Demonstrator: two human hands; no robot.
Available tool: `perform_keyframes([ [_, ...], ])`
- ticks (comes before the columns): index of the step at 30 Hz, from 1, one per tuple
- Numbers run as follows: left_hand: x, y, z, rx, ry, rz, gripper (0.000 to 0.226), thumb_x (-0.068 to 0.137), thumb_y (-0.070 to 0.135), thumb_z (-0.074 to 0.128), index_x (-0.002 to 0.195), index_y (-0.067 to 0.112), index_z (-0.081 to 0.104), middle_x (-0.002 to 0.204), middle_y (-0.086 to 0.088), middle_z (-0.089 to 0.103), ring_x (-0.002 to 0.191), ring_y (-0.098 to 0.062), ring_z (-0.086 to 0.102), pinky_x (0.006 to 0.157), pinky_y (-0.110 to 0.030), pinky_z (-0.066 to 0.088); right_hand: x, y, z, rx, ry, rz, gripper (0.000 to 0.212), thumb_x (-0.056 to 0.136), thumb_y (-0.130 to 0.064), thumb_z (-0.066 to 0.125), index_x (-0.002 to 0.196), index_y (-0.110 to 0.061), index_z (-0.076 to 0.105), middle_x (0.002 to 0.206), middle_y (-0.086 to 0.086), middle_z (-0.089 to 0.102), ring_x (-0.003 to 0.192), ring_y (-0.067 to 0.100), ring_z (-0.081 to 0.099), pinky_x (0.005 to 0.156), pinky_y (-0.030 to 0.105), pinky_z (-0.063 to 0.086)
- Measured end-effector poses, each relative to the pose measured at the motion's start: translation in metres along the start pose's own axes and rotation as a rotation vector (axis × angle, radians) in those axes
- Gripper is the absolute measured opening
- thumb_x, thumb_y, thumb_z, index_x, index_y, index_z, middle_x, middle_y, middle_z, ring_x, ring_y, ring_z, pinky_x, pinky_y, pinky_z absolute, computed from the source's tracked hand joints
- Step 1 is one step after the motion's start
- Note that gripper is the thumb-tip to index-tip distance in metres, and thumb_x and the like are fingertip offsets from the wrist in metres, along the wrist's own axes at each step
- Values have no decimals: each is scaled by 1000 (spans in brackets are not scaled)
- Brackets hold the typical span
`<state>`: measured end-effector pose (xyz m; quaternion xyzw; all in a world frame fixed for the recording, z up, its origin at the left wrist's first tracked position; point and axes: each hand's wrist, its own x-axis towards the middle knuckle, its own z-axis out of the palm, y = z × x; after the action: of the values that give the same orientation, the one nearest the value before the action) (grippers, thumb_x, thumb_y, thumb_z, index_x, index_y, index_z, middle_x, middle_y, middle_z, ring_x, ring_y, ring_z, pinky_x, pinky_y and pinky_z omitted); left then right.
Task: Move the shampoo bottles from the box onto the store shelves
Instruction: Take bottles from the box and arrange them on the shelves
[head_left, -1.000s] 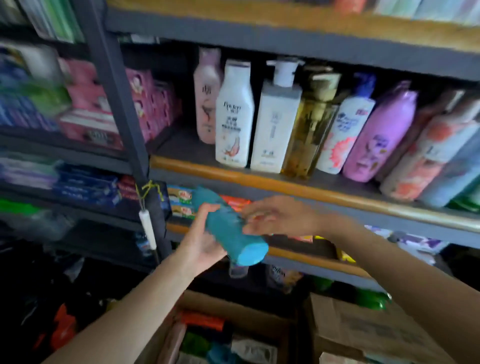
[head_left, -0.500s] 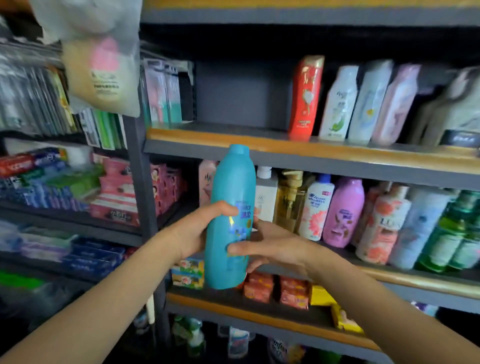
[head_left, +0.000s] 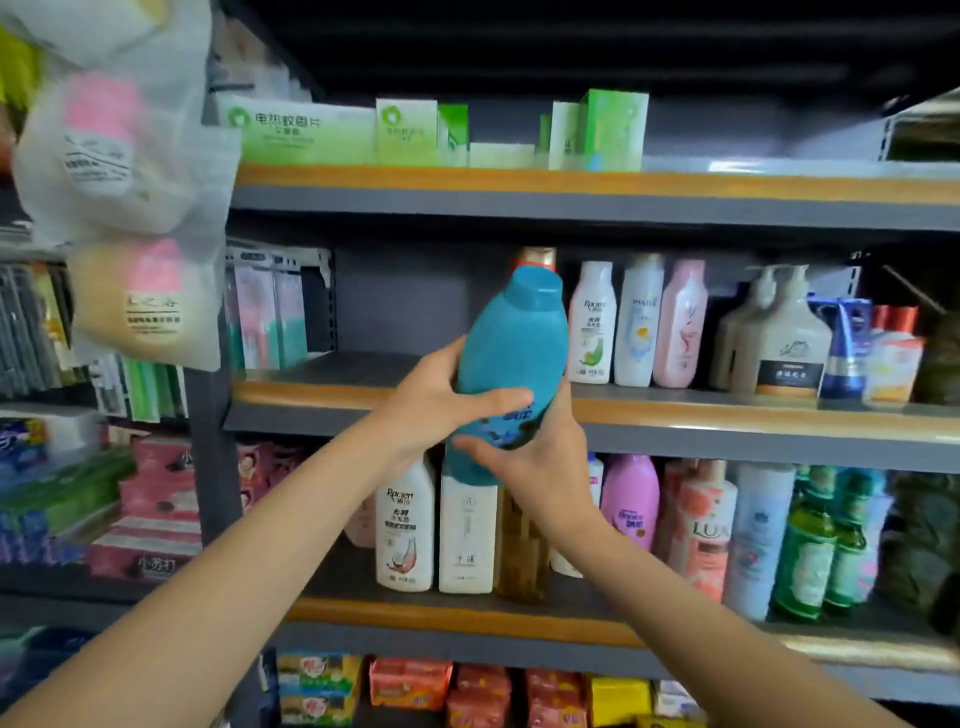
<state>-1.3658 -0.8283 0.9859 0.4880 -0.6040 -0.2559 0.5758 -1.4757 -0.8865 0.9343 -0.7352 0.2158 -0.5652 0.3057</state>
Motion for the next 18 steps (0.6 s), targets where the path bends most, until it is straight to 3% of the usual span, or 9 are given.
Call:
perform_keyframes([
  [3, 21, 7, -9, 71, 99, 70, 42, 75, 22, 75, 113, 26, 56, 113, 6, 64, 106, -10, 61, 89, -29, 51, 41, -7, 1, -11, 77, -90, 65, 64, -24, 83, 111, -29, 38, 96, -20, 56, 91, -2, 58, 76, 16, 50],
  [5, 35, 6, -18, 135, 168, 87, 41, 77, 24, 73, 112, 27, 54, 110, 13, 61, 102, -1, 56, 83, -19, 45, 64, -8, 4, -21, 108, -126, 60, 67, -24, 80, 109, -26, 37, 97, -14, 56, 90, 2, 58, 74, 22, 52],
  [7, 50, 4, -25, 200, 216, 113, 40, 79, 22, 72, 113, 29, 52, 105, 19, 57, 97, 4, 53, 77, -15, 41, 85, -4, 8, -54, 94, -176, 61, 67, -24, 80, 108, -26, 35, 102, -6, 57, 89, 4, 57, 70, 17, 50],
  [10, 72, -3, -35, 385, 238, 136, 49, 82, 20, 69, 126, 26, 48, 117, 9, 57, 106, -8, 56, 87, -23, 43, 112, 7, 15, -99, 13, -229, 63, 68, -20, 80, 115, -19, 38, 103, -8, 55, 90, 0, 54, 69, 9, 46],
  [13, 95, -17, -48, 469, 235, 90, 53, 84, 22, 67, 132, 23, 44, 129, 4, 54, 113, -15, 57, 96, -32, 45, 132, 19, 22, -111, -118, -170, 58, 74, -17, 77, 110, -20, 33, 101, -11, 49, 88, -4, 50, 66, 5, 45],
  [16, 114, -30, -60, 491, 168, 23, 52, 82, 22, 68, 129, 22, 45, 130, -1, 56, 111, -17, 59, 96, -43, 49, 149, 35, 25, -173, -236, -137, 56, 76, -21, 76, 111, -18, 32, 111, -2, 54, 97, 5, 54, 72, 11, 48],
  [18, 122, -38, -66, 482, 106, -29, 51, 84, 20, 67, 130, 19, 45, 131, -2, 55, 106, -16, 61, 92, -38, 52, 156, 44, 25, -263, -288, -118, 55, 77, -26, 76, 111, -15, 34, 111, 1, 55, 100, 11, 58, 76, 19, 52],
])
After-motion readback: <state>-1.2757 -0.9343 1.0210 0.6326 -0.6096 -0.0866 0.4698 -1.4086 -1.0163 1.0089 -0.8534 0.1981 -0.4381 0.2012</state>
